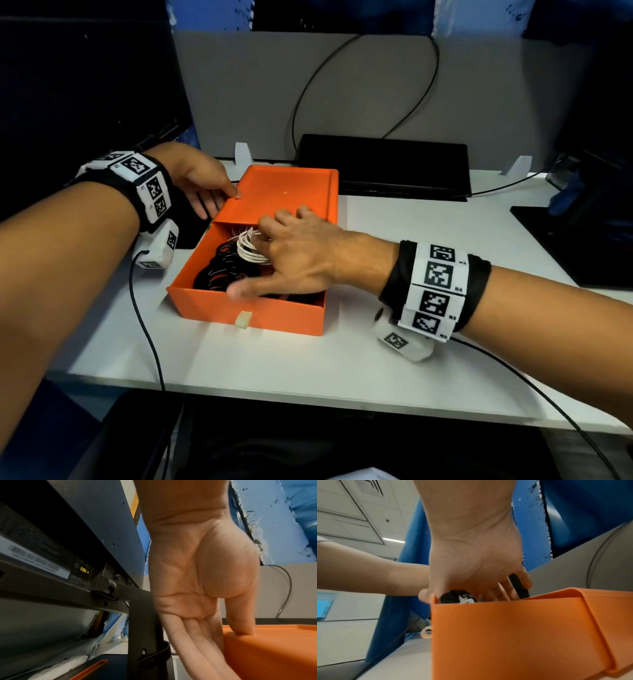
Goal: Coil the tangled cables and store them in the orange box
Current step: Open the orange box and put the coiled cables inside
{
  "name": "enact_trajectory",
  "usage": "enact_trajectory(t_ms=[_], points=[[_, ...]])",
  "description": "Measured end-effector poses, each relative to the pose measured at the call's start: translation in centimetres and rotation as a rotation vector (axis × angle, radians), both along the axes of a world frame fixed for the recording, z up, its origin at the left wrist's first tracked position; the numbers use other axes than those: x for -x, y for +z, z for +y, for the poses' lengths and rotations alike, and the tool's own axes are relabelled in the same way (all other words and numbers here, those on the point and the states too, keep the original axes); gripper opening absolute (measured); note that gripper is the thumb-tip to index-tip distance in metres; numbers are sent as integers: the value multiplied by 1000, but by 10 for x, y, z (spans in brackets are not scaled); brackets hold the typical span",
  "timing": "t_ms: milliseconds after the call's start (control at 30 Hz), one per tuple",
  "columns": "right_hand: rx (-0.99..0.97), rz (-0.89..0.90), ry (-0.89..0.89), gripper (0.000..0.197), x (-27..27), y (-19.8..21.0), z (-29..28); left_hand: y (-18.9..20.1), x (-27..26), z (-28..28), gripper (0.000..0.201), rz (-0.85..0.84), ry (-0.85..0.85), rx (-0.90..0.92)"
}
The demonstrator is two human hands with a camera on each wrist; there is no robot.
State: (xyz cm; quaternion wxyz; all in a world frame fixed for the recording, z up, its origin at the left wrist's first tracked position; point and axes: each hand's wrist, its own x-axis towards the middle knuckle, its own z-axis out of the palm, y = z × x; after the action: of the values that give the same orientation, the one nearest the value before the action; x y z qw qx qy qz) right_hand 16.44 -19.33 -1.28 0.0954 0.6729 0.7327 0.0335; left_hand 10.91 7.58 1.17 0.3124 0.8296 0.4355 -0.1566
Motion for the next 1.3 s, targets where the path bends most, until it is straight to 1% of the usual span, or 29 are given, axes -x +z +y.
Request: enact_trajectory(t_ms=[100, 167, 300, 367, 433, 500, 600, 667, 800, 867, 900, 933, 967, 1000, 1033, 1067, 1100, 1133, 1167, 1233, 1300], points=[[30, -98, 2, 113, 8, -4, 1, 1, 0, 0, 42, -6, -3, -6], [8, -133, 2, 107, 9, -5, 7, 0, 0, 0, 42, -9, -5, -6], [-17, -195, -55, 85, 3, -2, 16, -1, -1, 0, 41, -17, -4, -9], [-106, -246, -56, 69, -1, -6, 20, -1, -1, 0, 39, -22, 0, -9], [-205, -243, -64, 59, -6, -11, 27, -1, -2, 1, 39, -17, 0, -4], [-243, -169, -145, 62, -12, -12, 34, -1, -2, 0, 40, -12, 3, -3], [-237, -52, -310, 71, -28, -13, 44, 0, -2, -4, 40, -7, 5, 3], [-213, -2, -385, 77, -40, -15, 46, 1, -2, -7, 40, -13, 1, 6], [-180, 65, -497, 96, -63, -14, 34, 2, 3, -13, 43, -49, -14, -12], [-152, 167, -573, 107, -81, -15, 26, 2, 9, -21, 48, -72, -58, 7], [-114, 232, -590, 107, -90, -16, 22, 1, 13, -25, 51, -76, -93, 34], [-63, 292, -586, 101, -99, -17, 18, 0, 17, -30, 56, -78, -129, 64], [-15, 341, -571, 92, -105, -18, 14, -2, 21, -34, 67, -75, -164, 94], [11, 381, -560, 83, -110, -18, 10, -5, 24, -38, 84, -65, -199, 112], [17, 413, -557, 77, -114, -19, 7, -8, 25, -42, 102, -47, -234, 105], [7, 438, -552, 71, -117, -19, 4, -10, 25, -46, 115, -27, -269, 69], [-5, 447, -549, 66, -119, -20, 2, -12, 24, -49, 120, -13, -299, 20], [-16, 450, -548, 63, -120, -21, 2, -13, 22, -52, 116, -7, -318, -26], [-28, 455, -553, 63, -121, -22, 1, -13, 20, -53, 107, -9, -324, -55], [-51, 471, -570, 67, -122, -24, 0, -14, 14, -53, 91, -13, -311, -65], [-58, 483, -581, 69, -124, -23, -2, -12, 10, -53, 84, 11, -301, -55]])
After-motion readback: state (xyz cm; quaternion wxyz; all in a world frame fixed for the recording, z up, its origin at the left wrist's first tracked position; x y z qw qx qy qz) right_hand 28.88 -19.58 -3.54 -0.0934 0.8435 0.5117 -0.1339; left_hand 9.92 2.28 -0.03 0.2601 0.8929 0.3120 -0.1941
